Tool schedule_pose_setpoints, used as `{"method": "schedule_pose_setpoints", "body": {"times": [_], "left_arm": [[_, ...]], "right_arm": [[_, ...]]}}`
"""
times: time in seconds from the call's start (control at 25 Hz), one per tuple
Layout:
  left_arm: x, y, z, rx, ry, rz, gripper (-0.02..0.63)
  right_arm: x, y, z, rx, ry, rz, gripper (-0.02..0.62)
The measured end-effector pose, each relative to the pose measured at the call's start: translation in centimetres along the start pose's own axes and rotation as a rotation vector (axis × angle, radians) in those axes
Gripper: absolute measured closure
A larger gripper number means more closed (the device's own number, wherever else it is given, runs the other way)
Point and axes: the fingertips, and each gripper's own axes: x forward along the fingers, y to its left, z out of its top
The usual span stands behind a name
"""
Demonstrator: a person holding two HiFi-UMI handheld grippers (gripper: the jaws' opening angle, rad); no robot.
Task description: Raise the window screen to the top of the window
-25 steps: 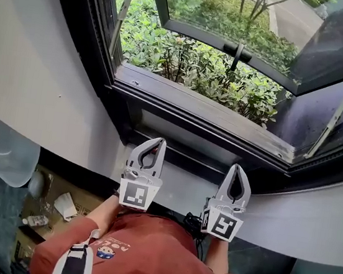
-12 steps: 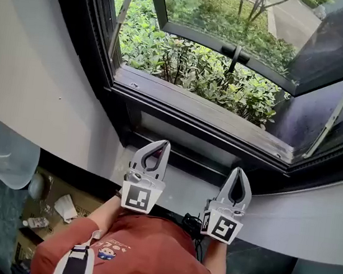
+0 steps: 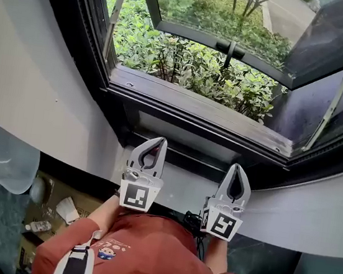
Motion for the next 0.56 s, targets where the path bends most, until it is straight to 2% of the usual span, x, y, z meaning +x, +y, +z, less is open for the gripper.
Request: {"method": "schedule_pose_setpoints", "body": {"times": [0.56], "left_arm": [[-0.05,0.06,0.2,-0.001,-0.007,0.008,0.6]], "right_arm": [[0.26,0.34,0.03,-0.018,-0.002,0.011,0.584]]}}
